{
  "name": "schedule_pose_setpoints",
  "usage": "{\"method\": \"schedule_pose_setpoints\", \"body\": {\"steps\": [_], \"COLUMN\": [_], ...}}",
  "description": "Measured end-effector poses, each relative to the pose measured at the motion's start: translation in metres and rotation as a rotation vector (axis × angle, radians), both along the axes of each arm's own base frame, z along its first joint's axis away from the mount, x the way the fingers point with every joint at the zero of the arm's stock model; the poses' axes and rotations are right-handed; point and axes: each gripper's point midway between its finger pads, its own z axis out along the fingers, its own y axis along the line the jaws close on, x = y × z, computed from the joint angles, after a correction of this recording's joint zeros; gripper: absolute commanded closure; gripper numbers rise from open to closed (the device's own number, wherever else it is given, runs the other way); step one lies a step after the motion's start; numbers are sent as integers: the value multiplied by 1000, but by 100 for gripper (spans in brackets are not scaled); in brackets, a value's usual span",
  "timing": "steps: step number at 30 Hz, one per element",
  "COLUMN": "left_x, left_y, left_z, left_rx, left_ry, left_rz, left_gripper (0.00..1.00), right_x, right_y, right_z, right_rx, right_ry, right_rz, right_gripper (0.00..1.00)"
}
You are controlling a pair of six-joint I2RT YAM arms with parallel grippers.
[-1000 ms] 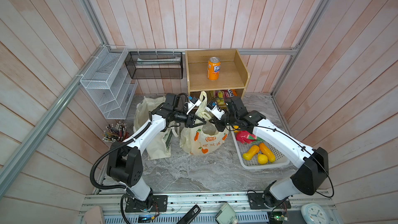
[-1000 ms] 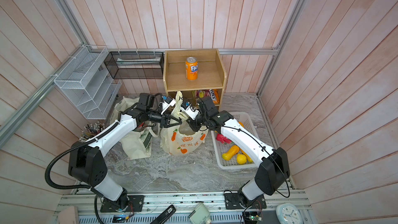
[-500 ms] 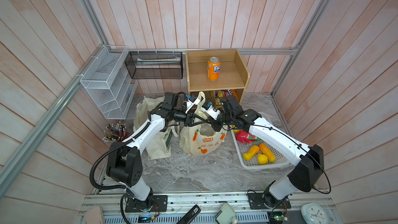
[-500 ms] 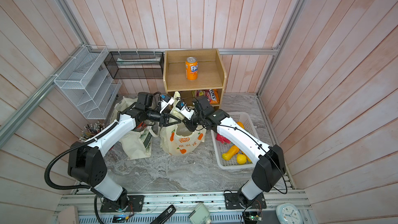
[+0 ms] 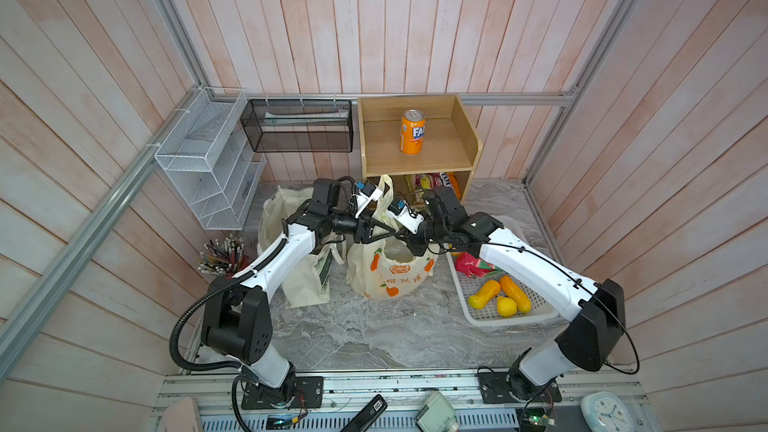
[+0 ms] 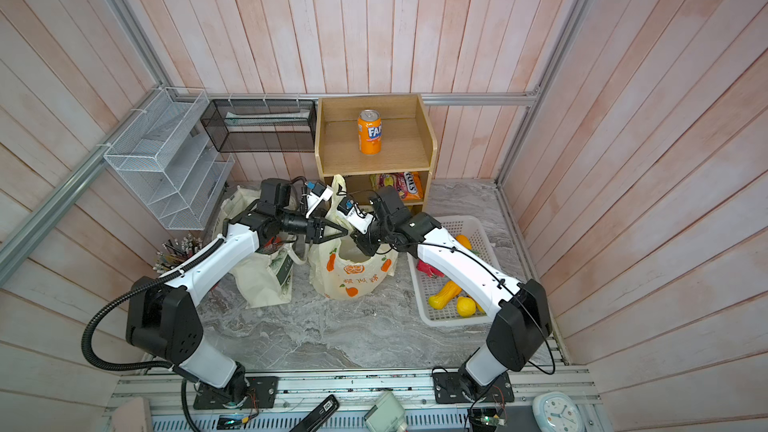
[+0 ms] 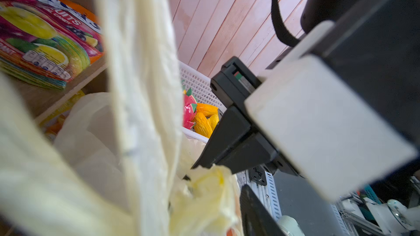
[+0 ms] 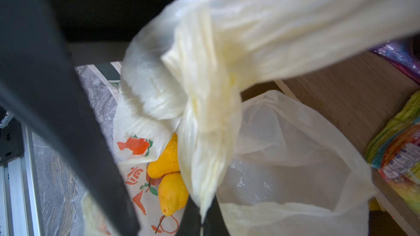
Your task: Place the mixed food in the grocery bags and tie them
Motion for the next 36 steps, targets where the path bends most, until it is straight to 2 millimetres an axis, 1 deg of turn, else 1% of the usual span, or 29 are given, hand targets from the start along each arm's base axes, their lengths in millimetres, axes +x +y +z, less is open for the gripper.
{"method": "schedule_pose_setpoints", "body": {"steps": [5,9,12,17,24,32,34,35,36], "left_x": [-3,-1,1,4,6,6,6,6,6], "left_y": [5,7,8,9,9,9,9,9,9], "left_z": [5,11,10,7,8,9,9,9,9], "left_rx": [2,-2,0,5,3,1,1,1,0], "left_ry": [-35,-62,-65,-59,-62,-65,-65,-66,-65], "left_rz": [43,65,82,99,107,107,107,107,107], "left_gripper": [41,39,37,37,37,38,40,43,49], "right_x": [-2,-1,-1,-1,-3,-3,-4,-5,-5], "right_y": [-4,-5,-4,-3,-1,9,12,13,14], "right_z": [0,-1,0,0,2,5,4,2,1], "right_rx": [-3,-6,-5,0,6,11,10,7,5], "right_ry": [-4,-7,-9,-11,-13,-14,-11,-7,-5], "right_rz": [-7,-4,-4,4,19,42,49,51,54], "right_gripper": [100,100,100,100,100,100,100,100,100]}}
